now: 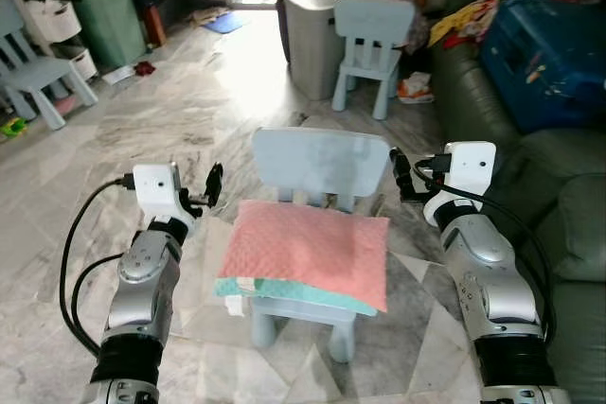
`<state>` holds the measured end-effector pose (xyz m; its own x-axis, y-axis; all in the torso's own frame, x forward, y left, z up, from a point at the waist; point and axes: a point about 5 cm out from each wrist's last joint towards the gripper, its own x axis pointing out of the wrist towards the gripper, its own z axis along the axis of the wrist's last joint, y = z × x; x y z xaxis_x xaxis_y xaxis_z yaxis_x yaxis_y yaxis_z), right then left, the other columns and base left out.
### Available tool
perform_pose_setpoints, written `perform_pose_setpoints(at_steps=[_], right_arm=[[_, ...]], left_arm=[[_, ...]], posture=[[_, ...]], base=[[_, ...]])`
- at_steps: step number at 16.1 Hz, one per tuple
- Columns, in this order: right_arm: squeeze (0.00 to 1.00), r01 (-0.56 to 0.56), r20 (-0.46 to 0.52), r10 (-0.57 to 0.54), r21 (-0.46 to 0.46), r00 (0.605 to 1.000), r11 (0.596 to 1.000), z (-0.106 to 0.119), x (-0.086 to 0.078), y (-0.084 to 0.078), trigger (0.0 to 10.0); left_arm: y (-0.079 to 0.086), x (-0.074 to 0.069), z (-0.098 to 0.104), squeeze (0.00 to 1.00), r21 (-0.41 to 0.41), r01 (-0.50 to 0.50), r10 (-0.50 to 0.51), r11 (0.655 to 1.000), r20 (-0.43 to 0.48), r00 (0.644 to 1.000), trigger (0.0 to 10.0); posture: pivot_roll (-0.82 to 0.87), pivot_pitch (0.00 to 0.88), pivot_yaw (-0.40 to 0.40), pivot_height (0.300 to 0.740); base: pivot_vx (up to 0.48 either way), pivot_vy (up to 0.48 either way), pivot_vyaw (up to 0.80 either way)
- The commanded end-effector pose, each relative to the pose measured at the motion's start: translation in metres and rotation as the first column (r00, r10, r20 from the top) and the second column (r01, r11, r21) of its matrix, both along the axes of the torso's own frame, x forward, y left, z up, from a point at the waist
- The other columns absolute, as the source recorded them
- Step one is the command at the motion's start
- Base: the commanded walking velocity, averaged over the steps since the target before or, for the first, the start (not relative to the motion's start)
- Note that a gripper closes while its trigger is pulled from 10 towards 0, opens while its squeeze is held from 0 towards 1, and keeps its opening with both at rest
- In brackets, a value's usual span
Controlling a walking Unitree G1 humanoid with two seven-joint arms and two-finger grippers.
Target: Move the pillow to the sofa
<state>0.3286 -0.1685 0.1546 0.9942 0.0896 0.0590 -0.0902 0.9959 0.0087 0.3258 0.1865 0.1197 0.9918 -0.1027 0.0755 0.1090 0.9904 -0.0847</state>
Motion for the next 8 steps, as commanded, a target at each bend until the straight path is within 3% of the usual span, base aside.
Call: perform_pose_setpoints(at_steps=[1, 2, 8], right_arm=[[0.00, -0.009, 0.025, 0.009, 0.003, 1.000, 1.000, 0.0080, 0.0009, 0.0034, 10.0], [0.00, -0.025, 0.064, 0.023, 0.017, 0.998, 1.000, 0.0128, -0.0005, 0.0049, 10.0], [0.00, -0.031, 0.068, 0.031, 0.010, 0.997, 0.999, 0.0130, -0.0020, 0.0061, 10.0]], left_arm=[[0.0049, 0.0022, 0.0067, 0.00, -0.006, -0.005, 0.005, 1.000, 0.015, 1.000, 10.0], [0.0047, 0.0033, 0.0125, 0.00, -0.015, 0.007, -0.006, 1.000, 0.037, 0.999, 10.0], [0.0051, 0.0025, 0.0142, 0.00, -0.027, 0.030, -0.029, 0.999, 0.049, 0.998, 10.0]], posture=[[-0.11, 0.000, 0.037, 0.740], [-0.11, 0.000, 0.037, 0.740], [-0.12, 0.000, 0.037, 0.740]], base=[[0.000, 0.000, 0.00], [0.000, 0.000, 0.00], [0.000, 0.000, 0.00]])
